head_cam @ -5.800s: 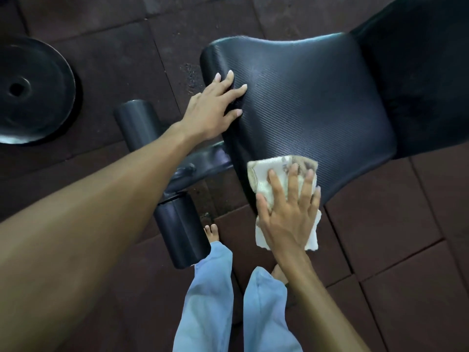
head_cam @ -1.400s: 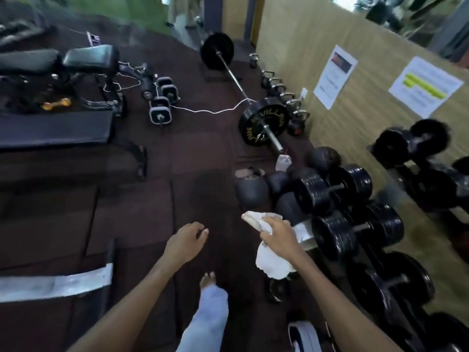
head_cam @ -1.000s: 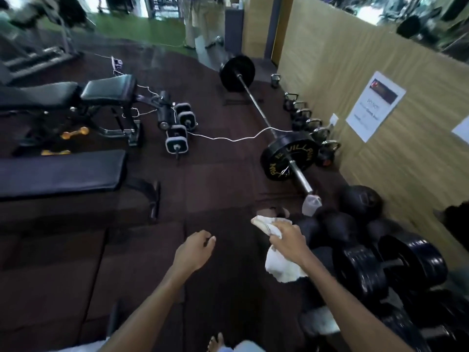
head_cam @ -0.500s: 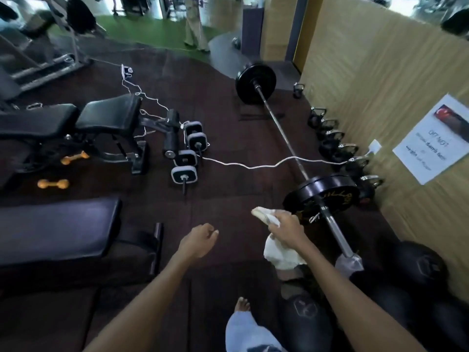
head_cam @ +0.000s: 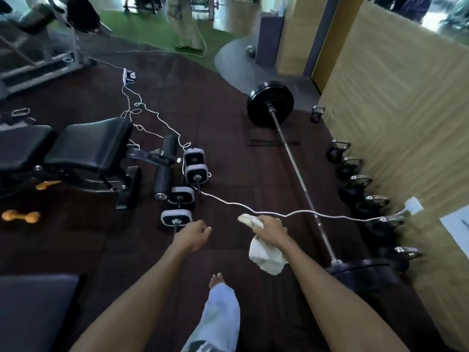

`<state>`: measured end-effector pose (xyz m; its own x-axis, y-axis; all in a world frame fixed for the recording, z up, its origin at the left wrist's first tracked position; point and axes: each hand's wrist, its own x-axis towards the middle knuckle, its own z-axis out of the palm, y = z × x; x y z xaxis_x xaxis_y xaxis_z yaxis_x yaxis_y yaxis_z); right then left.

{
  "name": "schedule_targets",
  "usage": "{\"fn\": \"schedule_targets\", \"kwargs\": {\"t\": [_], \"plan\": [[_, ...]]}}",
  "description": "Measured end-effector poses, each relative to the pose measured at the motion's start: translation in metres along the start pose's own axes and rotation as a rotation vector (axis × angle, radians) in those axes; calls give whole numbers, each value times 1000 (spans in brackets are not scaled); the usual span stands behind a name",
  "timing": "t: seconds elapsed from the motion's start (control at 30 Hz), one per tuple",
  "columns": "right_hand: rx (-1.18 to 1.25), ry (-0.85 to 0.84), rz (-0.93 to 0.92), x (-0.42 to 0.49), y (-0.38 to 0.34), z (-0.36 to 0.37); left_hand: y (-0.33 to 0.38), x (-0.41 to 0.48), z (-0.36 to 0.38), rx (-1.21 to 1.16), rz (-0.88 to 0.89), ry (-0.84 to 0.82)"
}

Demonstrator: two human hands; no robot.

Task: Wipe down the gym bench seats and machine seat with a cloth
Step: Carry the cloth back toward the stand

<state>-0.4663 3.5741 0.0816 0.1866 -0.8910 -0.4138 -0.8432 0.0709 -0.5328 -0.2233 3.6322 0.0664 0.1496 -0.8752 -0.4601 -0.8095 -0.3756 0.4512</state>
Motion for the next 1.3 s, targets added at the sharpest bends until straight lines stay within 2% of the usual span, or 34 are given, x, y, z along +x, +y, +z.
{"fn": "schedule_targets", "kwargs": {"t": [0.23,0.43,0.6,0.83,0.97,1.2,1.3], "plan": [[-48,7,42,178,-58,-86,51,187,-93,-8,47,-16],[-66,105,-4,330,-86,-165,95,341,-176,6,71,-11],[17,196,-37,492,-102,-222,133,498,-244,16,71,25],[11,161,-44,721,-171,-306,192,687,-344,-77,-16,64],[-62,154,-132,833,-210,-341,212,777,-400,-92,-51,50],[-87,123,-211,1042,-282,-401,235,1003,-498,-71,-41,60],[-128,122,-174,1145,-319,-437,248,1106,-559,-89,-49,40]]}}
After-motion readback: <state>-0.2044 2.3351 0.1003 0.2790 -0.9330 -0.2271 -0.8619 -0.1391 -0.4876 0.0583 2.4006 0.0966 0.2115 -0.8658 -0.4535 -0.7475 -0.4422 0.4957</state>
